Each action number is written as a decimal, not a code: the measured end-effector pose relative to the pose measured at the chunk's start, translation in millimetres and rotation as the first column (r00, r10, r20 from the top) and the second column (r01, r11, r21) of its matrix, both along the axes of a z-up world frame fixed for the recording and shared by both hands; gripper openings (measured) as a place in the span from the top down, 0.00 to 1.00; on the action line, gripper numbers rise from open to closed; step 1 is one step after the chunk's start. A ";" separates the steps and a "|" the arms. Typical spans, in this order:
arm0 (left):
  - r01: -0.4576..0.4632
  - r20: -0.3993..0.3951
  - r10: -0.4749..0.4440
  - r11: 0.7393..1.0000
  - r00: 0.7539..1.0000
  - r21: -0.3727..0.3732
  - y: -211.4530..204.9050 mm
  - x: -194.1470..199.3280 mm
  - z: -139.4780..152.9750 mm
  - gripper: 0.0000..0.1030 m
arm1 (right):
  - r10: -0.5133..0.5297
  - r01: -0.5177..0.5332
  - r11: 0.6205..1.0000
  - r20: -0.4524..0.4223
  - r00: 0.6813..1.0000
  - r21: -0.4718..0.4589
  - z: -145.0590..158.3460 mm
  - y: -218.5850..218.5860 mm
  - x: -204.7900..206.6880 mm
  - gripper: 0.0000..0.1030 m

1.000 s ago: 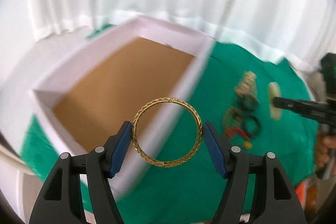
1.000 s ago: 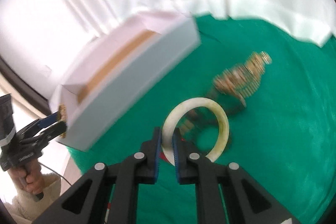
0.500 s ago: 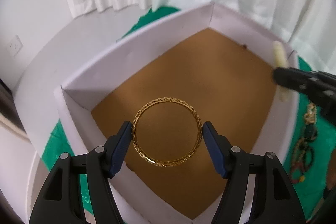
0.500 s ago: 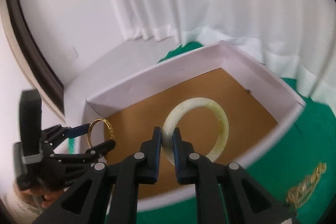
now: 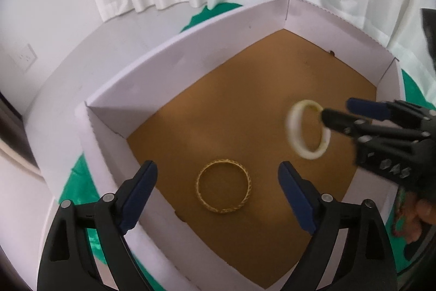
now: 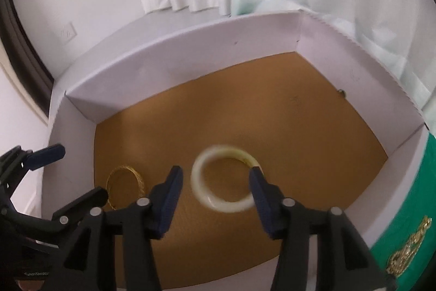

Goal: Organize jewelry
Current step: 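Carry both bangles into the white box and open both grippers to release, then move both open grippers out of the box back toward the jewelry pile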

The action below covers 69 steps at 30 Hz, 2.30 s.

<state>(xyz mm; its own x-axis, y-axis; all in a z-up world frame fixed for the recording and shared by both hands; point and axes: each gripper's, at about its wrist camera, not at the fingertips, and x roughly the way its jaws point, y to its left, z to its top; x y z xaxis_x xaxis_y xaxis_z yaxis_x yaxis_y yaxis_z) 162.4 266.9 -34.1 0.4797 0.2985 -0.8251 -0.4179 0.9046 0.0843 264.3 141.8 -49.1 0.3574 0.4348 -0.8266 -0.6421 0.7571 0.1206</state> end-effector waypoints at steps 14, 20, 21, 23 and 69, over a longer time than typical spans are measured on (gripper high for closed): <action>0.074 0.098 -0.085 0.992 0.992 0.104 -37.1 10.0 18.9 0.12 | -0.175 0.158 0.980 0.141 0.974 0.122 44.4 -151.4 -93.3 0.37; 0.129 -0.008 -0.129 0.984 0.992 0.119 -57.9 17.2 2.5 0.12 | -0.203 0.212 0.977 0.229 0.952 -0.014 26.7 -211.8 -150.9 0.33; 0.132 -0.013 -0.131 0.981 0.991 0.140 -62.0 16.6 2.3 0.12 | -0.212 0.225 0.974 0.231 0.950 -0.032 20.6 -219.8 -156.4 0.33; 0.136 -0.022 -0.135 0.979 0.991 0.154 -69.1 14.1 2.1 0.12 | -0.254 0.274 0.959 0.210 0.944 -0.075 0.9 -244.1 -168.8 0.33; 0.512 0.157 -0.502 0.859 0.850 -0.021 -299.1 -123.0 7.8 0.01 | -0.623 0.637 0.765 0.145 0.769 -0.089 -62.7 -397.3 -206.6 0.27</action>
